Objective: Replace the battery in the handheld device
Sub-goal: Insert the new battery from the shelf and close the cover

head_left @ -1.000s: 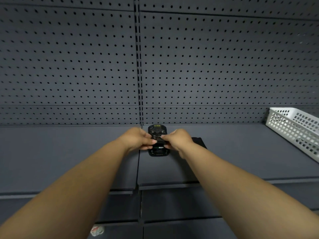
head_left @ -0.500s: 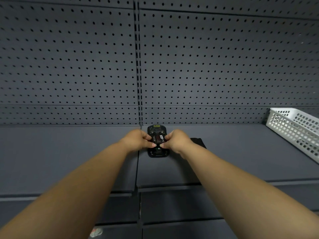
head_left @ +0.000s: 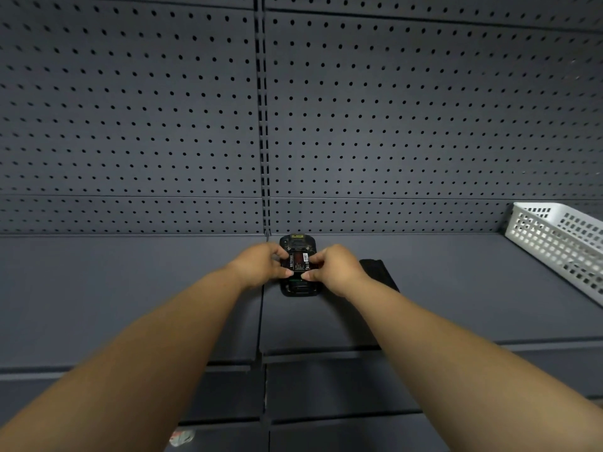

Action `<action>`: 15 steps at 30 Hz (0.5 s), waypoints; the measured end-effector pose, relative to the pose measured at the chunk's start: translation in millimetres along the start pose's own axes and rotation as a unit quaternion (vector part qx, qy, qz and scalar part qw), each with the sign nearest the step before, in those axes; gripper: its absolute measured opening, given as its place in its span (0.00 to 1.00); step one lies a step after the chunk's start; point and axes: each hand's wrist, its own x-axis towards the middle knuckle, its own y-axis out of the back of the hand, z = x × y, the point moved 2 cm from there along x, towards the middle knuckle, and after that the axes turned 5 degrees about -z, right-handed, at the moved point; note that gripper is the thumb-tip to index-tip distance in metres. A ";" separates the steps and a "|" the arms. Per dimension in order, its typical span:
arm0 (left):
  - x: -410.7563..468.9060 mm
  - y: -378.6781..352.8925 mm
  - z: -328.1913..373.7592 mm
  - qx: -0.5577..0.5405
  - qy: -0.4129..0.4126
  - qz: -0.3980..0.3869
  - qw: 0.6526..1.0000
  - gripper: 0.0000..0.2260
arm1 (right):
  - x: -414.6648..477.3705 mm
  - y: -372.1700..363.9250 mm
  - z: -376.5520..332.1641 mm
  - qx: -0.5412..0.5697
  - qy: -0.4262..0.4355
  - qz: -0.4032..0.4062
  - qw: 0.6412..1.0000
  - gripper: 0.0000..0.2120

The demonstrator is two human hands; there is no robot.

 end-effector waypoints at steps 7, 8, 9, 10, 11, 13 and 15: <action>1.6 2.0 0.1 0.012 -0.021 -0.021 0.999 0.13 | -3.4 4.4 2.7 -0.030 0.035 0.014 0.999 0.15; 2.1 1.9 0.1 0.020 -0.023 -0.019 0.999 0.13 | -3.5 4.6 2.4 -0.034 0.036 0.013 0.999 0.13; 2.5 1.9 0.0 0.027 -0.025 -0.018 0.999 0.12 | -3.5 4.6 2.3 -0.035 0.037 0.013 0.999 0.12; 2.8 1.7 -0.3 0.032 -0.026 -0.017 0.999 0.12 | -3.2 4.3 2.5 -0.034 0.037 0.015 0.999 0.12; 3.6 1.5 -0.9 0.035 -0.027 -0.017 0.999 0.12 | -2.7 4.0 2.9 -0.030 0.037 0.015 0.999 0.11; 4.5 1.2 -2.1 0.044 -0.030 -0.018 0.998 0.12 | -2.6 3.8 3.1 -0.031 0.036 0.012 0.999 0.11; 5.2 0.9 -3.2 0.050 -0.034 -0.018 0.998 0.13 | -1.6 4.7 2.5 -0.037 0.030 0.006 0.999 0.12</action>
